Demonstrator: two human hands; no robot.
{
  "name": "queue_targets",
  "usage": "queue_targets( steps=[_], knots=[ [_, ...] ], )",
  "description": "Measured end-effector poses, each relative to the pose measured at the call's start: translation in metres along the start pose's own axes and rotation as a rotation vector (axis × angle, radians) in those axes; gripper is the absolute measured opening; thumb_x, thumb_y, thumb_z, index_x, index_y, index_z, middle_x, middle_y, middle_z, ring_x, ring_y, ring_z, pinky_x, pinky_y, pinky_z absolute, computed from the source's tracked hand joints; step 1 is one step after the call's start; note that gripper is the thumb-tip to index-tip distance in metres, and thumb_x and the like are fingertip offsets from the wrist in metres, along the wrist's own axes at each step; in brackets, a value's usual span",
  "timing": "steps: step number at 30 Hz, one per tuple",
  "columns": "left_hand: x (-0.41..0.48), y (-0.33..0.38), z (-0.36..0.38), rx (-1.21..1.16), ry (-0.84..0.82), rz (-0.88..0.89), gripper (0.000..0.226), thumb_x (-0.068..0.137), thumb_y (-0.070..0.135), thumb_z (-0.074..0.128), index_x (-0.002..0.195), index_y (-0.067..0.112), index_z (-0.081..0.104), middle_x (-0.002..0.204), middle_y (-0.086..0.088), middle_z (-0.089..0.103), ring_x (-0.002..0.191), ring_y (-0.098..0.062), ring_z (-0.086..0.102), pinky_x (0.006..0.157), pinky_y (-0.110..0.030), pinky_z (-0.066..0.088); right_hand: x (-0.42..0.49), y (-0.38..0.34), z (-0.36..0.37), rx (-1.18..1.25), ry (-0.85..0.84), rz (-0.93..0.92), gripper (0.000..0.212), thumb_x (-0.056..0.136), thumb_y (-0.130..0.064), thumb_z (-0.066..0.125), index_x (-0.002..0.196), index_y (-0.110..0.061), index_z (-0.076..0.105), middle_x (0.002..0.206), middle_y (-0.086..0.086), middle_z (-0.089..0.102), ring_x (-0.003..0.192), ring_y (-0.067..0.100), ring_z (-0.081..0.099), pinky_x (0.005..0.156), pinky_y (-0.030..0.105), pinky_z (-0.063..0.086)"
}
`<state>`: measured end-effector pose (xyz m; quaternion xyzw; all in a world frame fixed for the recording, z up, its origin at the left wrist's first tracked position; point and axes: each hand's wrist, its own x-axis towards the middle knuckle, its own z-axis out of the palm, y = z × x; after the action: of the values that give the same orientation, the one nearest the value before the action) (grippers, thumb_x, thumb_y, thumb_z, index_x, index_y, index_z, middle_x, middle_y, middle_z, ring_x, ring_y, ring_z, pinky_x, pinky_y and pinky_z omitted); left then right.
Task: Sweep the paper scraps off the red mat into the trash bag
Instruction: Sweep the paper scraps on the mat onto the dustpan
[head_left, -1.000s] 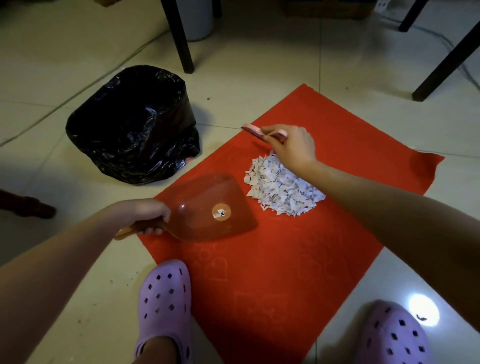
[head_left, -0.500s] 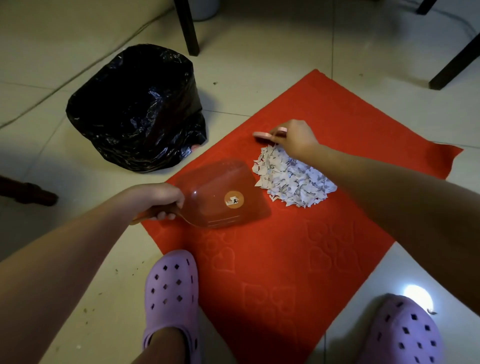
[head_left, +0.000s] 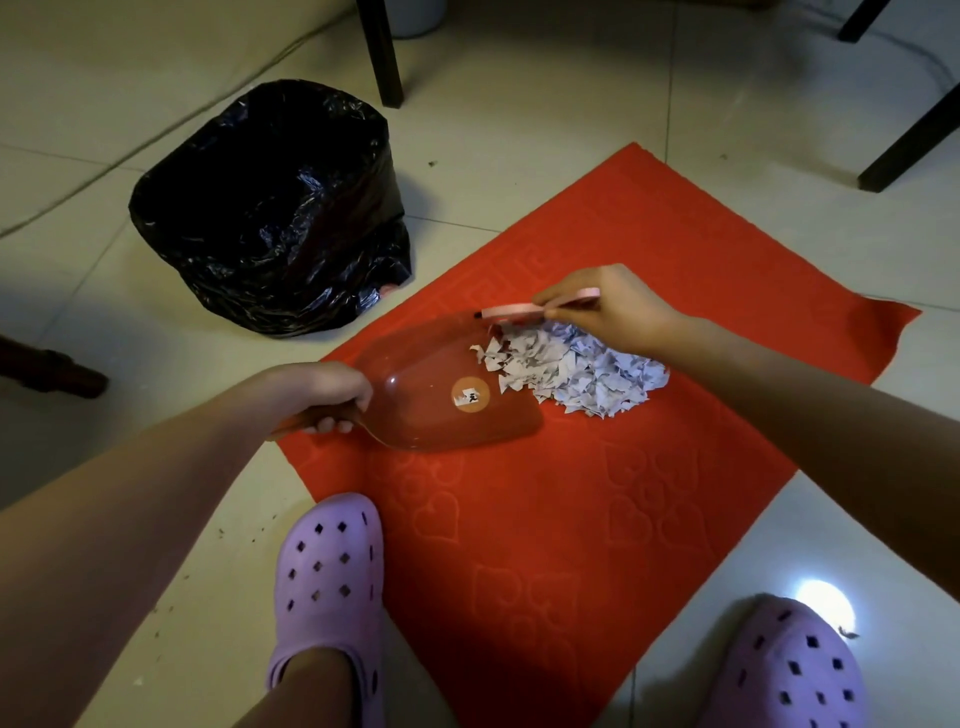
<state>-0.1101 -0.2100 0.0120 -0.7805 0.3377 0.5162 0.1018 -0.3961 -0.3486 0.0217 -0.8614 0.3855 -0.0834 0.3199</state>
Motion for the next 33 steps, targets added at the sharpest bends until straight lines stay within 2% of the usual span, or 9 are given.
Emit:
queue_targets(
  steps=[4,8,10,13,15,21,26,29,33],
  knots=[
    [0.000,0.001,-0.002,0.008,0.001,0.004,0.025,0.084,0.015,0.044,0.062,0.005,0.051,0.043,-0.002,0.051,0.030,-0.013,0.035,0.041,-0.019,0.028,-0.003,0.014,-0.014,-0.026,0.135,0.063,0.027,0.089,-0.021,0.063,0.115,-0.017,0.068,0.102,-0.005,0.070,0.074,0.027,0.067,0.065,0.042,0.055],
    [-0.003,0.002,-0.008,0.027,-0.009,-0.016,0.024,0.085,0.016,0.044,0.064,0.005,0.052,0.045,-0.002,0.051,0.032,-0.013,0.035,0.040,-0.019,0.027,0.004,0.033,-0.018,-0.104,0.274,0.224,0.026,0.091,-0.026,0.060,0.116,-0.022,0.068,0.108,0.003,0.071,0.088,0.026,0.067,0.074,0.038,0.055],
    [-0.005,0.005,-0.012,0.036,-0.012,-0.026,0.023,0.085,0.016,0.045,0.066,0.006,0.052,0.046,-0.002,0.052,0.033,-0.013,0.036,0.041,-0.020,0.028,0.010,0.037,-0.016,-0.117,0.279,0.328,0.027,0.093,-0.028,0.058,0.117,-0.022,0.067,0.108,0.006,0.071,0.088,0.025,0.067,0.073,0.035,0.055],
    [-0.005,0.007,-0.013,0.048,-0.014,-0.031,0.021,0.084,0.016,0.045,0.067,0.006,0.052,0.046,-0.002,0.052,0.033,-0.013,0.036,0.042,-0.020,0.028,0.018,0.031,-0.008,-0.138,0.181,0.427,0.027,0.094,-0.030,0.055,0.118,-0.022,0.065,0.098,0.009,0.070,0.068,0.021,0.061,0.056,0.028,0.048],
    [-0.003,0.005,-0.012,0.038,-0.015,-0.039,0.021,0.083,0.016,0.045,0.066,0.006,0.052,0.046,-0.002,0.052,0.032,-0.013,0.036,0.041,-0.020,0.029,0.022,0.023,0.002,-0.172,0.146,0.409,0.026,0.095,-0.032,0.053,0.116,-0.023,0.065,0.089,0.009,0.069,0.060,0.019,0.058,0.049,0.025,0.044],
    [-0.001,0.002,-0.012,0.014,-0.029,-0.034,0.020,0.082,0.018,0.046,0.067,0.006,0.053,0.047,-0.001,0.052,0.033,-0.012,0.036,0.039,-0.020,0.029,0.020,0.006,0.023,-0.262,0.041,0.275,0.022,0.095,-0.030,0.053,0.108,-0.022,0.069,0.084,0.006,0.070,0.061,0.019,0.058,0.047,0.022,0.034],
    [0.000,0.000,-0.012,0.020,-0.030,-0.029,0.021,0.082,0.019,0.046,0.067,0.006,0.054,0.048,-0.001,0.052,0.033,-0.012,0.037,0.039,-0.020,0.030,0.002,0.002,0.026,-0.278,-0.082,0.114,0.022,0.092,-0.032,0.059,0.112,-0.032,0.068,0.099,0.001,0.072,0.082,0.025,0.066,0.061,0.030,0.048],
    [0.002,-0.002,-0.012,0.019,-0.037,-0.031,0.019,0.080,0.019,0.047,0.068,0.007,0.054,0.049,-0.001,0.053,0.034,-0.012,0.038,0.039,-0.020,0.031,-0.010,-0.007,0.020,-0.218,-0.122,0.022,0.022,0.090,-0.032,0.062,0.111,-0.032,0.069,0.108,-0.006,0.070,0.091,0.020,0.065,0.064,0.028,0.044],
    [0.003,-0.002,-0.013,0.022,-0.044,-0.018,0.019,0.080,0.019,0.047,0.068,0.007,0.054,0.050,-0.002,0.053,0.035,-0.013,0.037,0.041,-0.021,0.031,-0.012,-0.017,-0.002,-0.144,-0.050,-0.010,0.024,0.089,-0.026,0.063,0.112,-0.027,0.068,0.100,-0.006,0.071,0.067,0.014,0.062,0.059,0.031,0.050]
  ],
)
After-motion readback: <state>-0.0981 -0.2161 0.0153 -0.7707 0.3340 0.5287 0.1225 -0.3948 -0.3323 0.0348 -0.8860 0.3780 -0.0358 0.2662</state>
